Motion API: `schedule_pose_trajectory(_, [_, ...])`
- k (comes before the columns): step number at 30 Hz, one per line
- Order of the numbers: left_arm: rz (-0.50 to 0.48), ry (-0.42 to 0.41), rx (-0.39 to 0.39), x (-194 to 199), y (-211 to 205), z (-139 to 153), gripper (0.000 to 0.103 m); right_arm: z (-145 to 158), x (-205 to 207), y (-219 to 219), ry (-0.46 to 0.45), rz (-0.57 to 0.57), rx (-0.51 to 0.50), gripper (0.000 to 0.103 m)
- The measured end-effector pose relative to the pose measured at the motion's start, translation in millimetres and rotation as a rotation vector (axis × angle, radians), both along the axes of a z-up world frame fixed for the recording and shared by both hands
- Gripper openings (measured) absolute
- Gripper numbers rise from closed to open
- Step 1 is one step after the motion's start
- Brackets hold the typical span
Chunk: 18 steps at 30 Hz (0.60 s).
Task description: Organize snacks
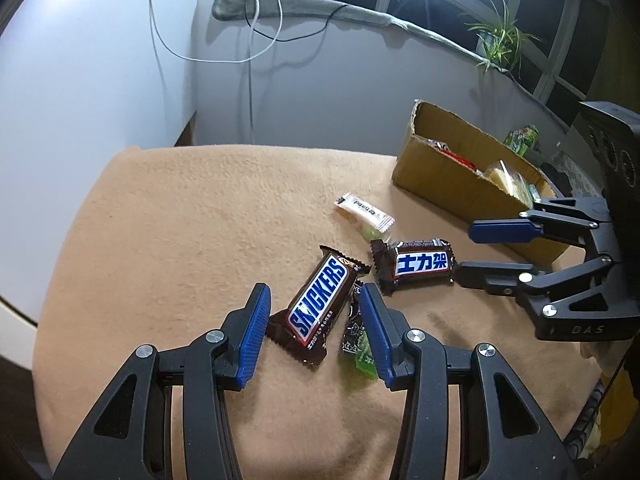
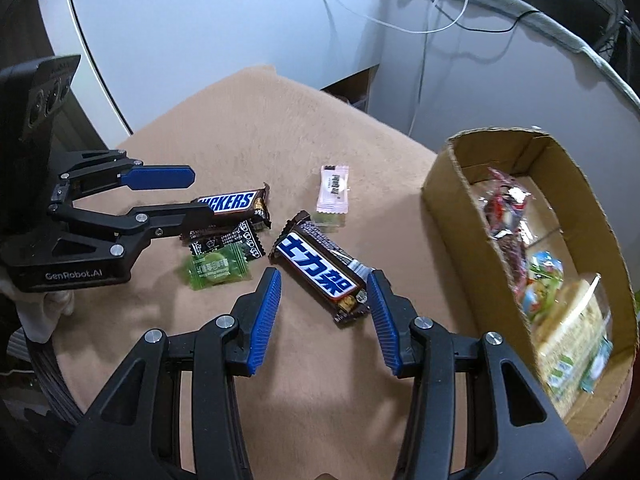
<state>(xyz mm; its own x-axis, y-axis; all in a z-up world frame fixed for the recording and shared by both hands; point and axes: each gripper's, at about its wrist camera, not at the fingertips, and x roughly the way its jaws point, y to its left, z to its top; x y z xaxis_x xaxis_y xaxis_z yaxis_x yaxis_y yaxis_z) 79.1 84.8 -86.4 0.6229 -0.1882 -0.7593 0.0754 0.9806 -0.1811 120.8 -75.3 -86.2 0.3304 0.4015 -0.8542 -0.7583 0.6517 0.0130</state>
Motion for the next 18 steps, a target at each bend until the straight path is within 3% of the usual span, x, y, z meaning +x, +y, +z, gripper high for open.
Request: schedule_pose_trajectory(18, [-0.022,0.034,0.017,17,-2,-18,0.045,-18,25,29,0.004,0.014,-0.061,0.05])
